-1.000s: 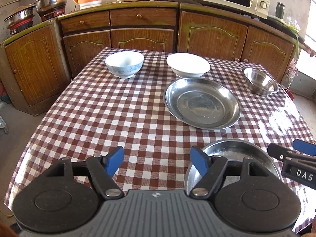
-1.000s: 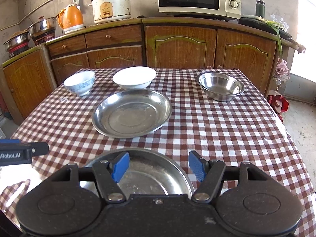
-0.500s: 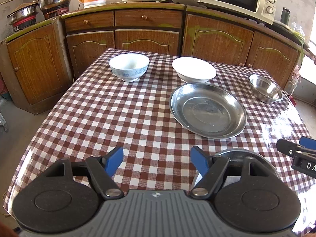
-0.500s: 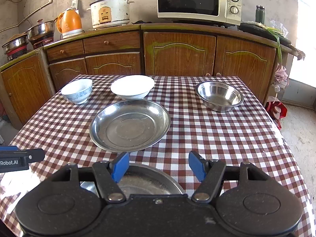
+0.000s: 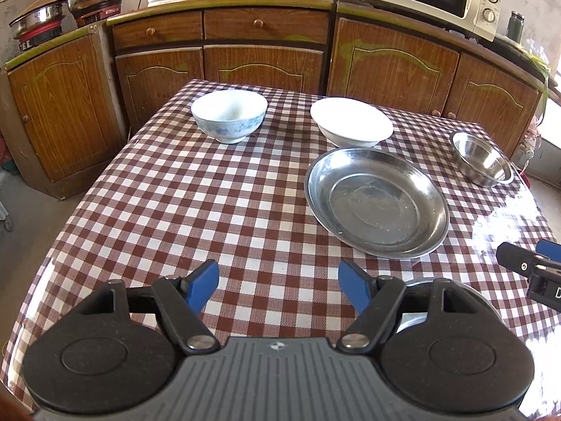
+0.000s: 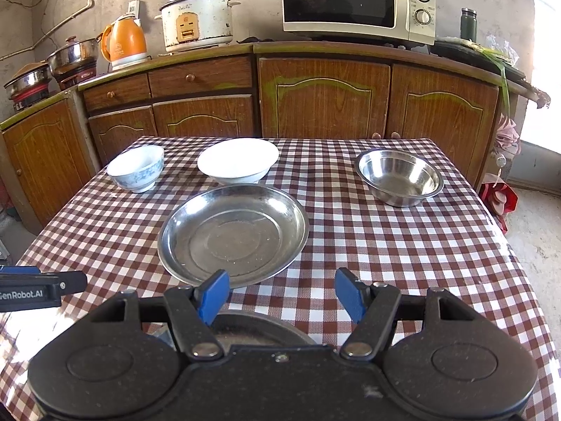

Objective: Organize plates and bowls

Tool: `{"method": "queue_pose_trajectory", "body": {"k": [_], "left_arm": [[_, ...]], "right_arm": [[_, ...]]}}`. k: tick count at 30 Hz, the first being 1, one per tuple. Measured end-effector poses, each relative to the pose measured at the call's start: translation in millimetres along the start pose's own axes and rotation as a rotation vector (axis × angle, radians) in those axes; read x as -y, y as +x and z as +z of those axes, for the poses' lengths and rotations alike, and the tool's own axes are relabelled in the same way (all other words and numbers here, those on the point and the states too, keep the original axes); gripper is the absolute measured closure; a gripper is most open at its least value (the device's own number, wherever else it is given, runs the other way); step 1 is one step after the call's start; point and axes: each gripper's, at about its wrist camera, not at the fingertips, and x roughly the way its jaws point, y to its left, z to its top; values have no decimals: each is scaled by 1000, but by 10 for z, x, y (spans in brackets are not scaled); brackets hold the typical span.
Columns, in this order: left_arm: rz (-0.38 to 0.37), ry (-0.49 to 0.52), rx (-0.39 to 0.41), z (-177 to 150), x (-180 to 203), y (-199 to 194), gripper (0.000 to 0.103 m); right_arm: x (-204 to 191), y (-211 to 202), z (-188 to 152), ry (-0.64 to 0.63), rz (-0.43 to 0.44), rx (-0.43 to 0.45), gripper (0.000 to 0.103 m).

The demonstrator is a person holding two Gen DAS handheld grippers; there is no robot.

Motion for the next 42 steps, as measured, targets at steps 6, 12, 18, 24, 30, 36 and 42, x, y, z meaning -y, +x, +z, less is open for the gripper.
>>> {"method": "queue_pose_trajectory", "body": {"k": [6,12,18,24,30,36,42], "left_arm": [[-3,16,-5,123,75,115,26],[2,32,-4,240,135,209,26],[15,37,-14,321,162,326,26],[26,40,-27,404,161,487,25],[42,54,-34,496,157,657,25],[53,69,-49,585,171,852,25],[58,86,-58,637,193,1001,25]], "right_arm": [[59,96,53,1,-5,-6,24],[151,246,130,12,-1,-19,24],[190,397,202,7,7,-26,24],[233,584,292,3,8,-35,24],[275,828,377,-12,8,-56,24],[325,1065,445,1,15,-80,24],[377,1277,470,10,13,-109,24]]}}
